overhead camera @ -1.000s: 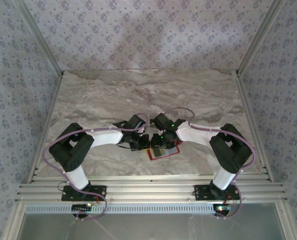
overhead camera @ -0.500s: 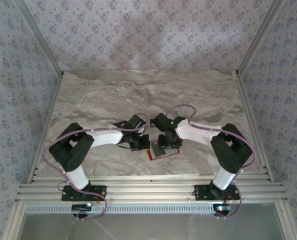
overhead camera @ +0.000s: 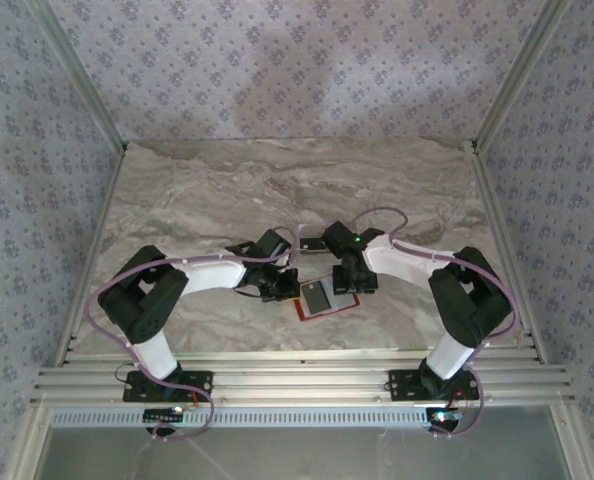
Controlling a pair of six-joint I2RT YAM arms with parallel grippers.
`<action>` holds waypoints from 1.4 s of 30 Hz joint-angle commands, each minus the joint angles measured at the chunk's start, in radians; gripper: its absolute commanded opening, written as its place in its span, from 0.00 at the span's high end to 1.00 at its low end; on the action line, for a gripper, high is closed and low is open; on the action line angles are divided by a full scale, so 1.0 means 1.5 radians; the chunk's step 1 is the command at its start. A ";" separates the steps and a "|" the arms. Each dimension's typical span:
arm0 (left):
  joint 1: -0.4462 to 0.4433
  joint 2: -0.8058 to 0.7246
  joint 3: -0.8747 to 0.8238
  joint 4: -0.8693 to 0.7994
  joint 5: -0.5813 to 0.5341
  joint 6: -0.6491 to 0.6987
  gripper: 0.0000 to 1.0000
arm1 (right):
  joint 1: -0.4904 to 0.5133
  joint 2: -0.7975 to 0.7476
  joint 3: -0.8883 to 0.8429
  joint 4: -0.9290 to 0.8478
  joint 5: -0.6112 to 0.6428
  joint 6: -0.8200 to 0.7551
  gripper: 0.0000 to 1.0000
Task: Take the credit cards out of the card holder
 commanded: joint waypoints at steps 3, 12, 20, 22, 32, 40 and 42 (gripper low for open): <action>0.005 -0.030 0.001 -0.049 -0.029 0.018 0.94 | -0.019 -0.030 -0.045 0.065 -0.096 -0.025 0.54; 0.006 -0.072 0.032 -0.106 -0.049 0.037 0.92 | 0.006 -0.058 -0.067 0.089 -0.120 0.036 0.66; 0.005 -0.078 0.034 -0.136 -0.049 0.051 0.92 | 0.046 -0.066 -0.070 0.115 -0.137 0.082 0.67; 0.005 -0.072 0.031 -0.137 -0.051 0.054 0.92 | 0.050 -0.066 -0.068 0.113 -0.131 0.086 0.67; 0.004 -0.027 0.022 -0.119 -0.051 0.058 0.92 | 0.052 -0.108 -0.036 0.113 -0.114 0.072 0.65; 0.005 -0.003 0.012 -0.125 -0.066 0.068 0.93 | 0.050 -0.062 -0.015 0.213 -0.227 0.076 0.67; 0.005 0.002 0.010 -0.124 -0.065 0.069 0.93 | 0.051 -0.044 -0.004 0.219 -0.239 0.073 0.68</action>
